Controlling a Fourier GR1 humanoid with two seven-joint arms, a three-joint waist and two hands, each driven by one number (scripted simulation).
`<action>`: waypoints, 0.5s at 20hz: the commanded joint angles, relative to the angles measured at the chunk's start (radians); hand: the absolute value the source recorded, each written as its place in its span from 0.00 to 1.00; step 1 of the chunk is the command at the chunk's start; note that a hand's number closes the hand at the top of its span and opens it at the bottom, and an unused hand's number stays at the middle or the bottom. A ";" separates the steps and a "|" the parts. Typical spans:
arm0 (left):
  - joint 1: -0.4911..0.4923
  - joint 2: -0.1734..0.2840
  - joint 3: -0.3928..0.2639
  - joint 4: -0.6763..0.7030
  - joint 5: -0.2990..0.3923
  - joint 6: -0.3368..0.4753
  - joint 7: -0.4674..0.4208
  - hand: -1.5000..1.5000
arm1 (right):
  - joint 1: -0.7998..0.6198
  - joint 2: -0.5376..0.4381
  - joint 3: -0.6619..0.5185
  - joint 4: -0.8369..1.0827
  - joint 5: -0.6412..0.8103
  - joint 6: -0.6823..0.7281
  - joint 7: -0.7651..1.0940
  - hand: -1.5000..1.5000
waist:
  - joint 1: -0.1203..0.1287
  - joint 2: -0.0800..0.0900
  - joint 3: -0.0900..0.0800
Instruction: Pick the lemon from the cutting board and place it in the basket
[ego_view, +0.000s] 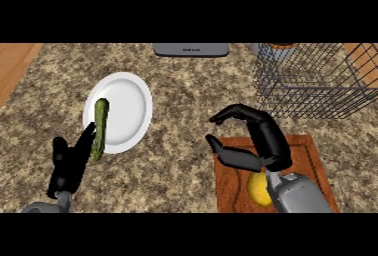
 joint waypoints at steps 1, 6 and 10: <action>0.082 0.020 -0.009 0.026 0.041 -0.068 0.045 0.50 | 0.021 0.086 0.174 -0.039 0.218 -0.224 0.097 0.00 | -0.009 0.000 -0.007; 0.116 0.023 -0.005 -0.005 0.035 -0.052 0.041 0.50 | -0.008 -0.075 0.179 -0.024 0.509 -0.260 0.359 0.00 | -0.035 -0.010 -0.012; 0.134 0.003 -0.001 0.003 0.031 -0.027 0.038 0.50 | -0.077 -0.239 0.142 -0.131 0.637 -0.134 0.598 0.00 | -0.072 -0.021 -0.015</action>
